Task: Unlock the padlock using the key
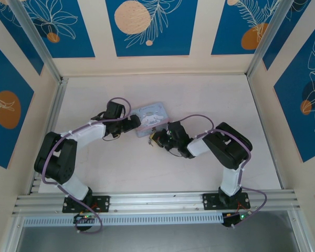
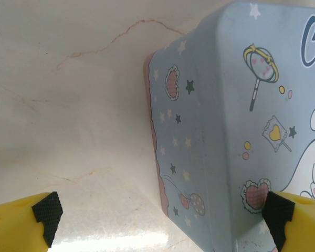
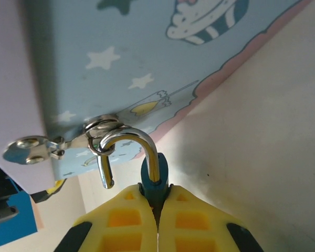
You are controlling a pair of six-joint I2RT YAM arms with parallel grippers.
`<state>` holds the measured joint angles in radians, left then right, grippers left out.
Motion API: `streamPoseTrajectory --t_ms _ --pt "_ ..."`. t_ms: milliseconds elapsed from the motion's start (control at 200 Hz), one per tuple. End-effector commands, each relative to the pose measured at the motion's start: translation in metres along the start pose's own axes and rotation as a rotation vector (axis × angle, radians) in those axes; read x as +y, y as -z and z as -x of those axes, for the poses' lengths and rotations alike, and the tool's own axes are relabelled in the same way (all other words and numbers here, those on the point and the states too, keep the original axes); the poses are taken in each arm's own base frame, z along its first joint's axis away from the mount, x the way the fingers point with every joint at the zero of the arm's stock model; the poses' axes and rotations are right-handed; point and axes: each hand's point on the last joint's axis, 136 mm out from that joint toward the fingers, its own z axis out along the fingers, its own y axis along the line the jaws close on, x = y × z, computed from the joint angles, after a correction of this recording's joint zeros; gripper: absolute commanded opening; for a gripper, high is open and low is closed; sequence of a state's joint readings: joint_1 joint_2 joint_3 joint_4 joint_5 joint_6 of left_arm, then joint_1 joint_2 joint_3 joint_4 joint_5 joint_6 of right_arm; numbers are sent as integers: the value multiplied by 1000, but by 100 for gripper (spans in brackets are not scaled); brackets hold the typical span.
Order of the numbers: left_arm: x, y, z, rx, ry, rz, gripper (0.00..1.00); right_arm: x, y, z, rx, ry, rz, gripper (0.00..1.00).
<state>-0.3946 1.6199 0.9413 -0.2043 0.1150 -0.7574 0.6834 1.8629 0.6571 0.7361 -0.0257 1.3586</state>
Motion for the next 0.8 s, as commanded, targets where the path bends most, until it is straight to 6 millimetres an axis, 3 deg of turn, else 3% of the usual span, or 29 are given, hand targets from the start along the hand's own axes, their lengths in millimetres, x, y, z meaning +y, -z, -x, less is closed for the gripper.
streamPoseTrajectory --t_ms 0,795 --pt "42 -13 -36 119 26 138 99 -28 -1 7 -67 -94 -67 0" --pt "51 -24 -47 178 25 167 98 0 -8 65 -139 -129 13 0"
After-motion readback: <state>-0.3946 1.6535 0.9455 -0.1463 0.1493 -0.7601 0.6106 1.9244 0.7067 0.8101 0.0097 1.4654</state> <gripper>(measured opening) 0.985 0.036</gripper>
